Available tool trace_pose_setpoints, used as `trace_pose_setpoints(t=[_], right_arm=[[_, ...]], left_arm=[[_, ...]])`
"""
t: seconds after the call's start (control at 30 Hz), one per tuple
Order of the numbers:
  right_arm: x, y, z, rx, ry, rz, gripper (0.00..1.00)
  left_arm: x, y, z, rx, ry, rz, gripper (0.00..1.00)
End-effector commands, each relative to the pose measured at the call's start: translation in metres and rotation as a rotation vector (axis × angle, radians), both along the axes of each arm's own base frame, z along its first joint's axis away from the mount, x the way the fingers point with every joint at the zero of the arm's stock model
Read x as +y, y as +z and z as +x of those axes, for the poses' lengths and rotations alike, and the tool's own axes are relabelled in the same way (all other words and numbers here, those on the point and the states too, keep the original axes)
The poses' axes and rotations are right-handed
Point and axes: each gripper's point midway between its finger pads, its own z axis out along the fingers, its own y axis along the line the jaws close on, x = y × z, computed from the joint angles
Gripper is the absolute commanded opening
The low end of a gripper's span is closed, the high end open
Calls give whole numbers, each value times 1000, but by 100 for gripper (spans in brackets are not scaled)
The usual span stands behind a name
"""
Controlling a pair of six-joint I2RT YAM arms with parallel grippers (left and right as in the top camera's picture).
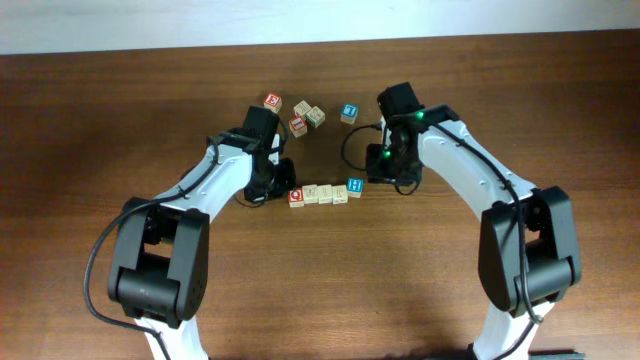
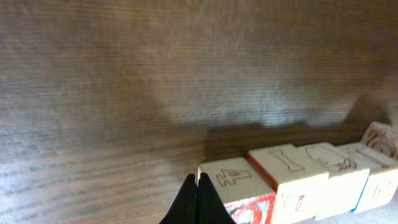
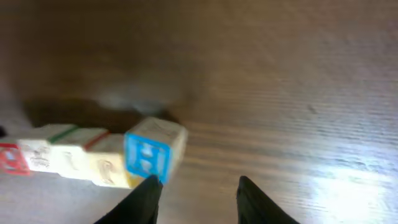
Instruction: Rotate 5 blocks
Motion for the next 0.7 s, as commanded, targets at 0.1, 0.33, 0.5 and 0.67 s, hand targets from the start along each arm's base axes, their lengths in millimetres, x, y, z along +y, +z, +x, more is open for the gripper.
trace_pose_setpoints(t=[0.1,0.33,0.5,0.67], right_arm=[[48,14,20,-138,103,71,45],[111,4,45,-219,195,16,34],[133,-29,32,-238,251,-126,26],[128,-32,28,-226,231,-168,25]], left_arm=[[42,6,27,-75,68,52,6],[135,22,65,-145,294,49,7],[138,22,65,-144,302,50,9],[138,22,65,-143,302,50,10]])
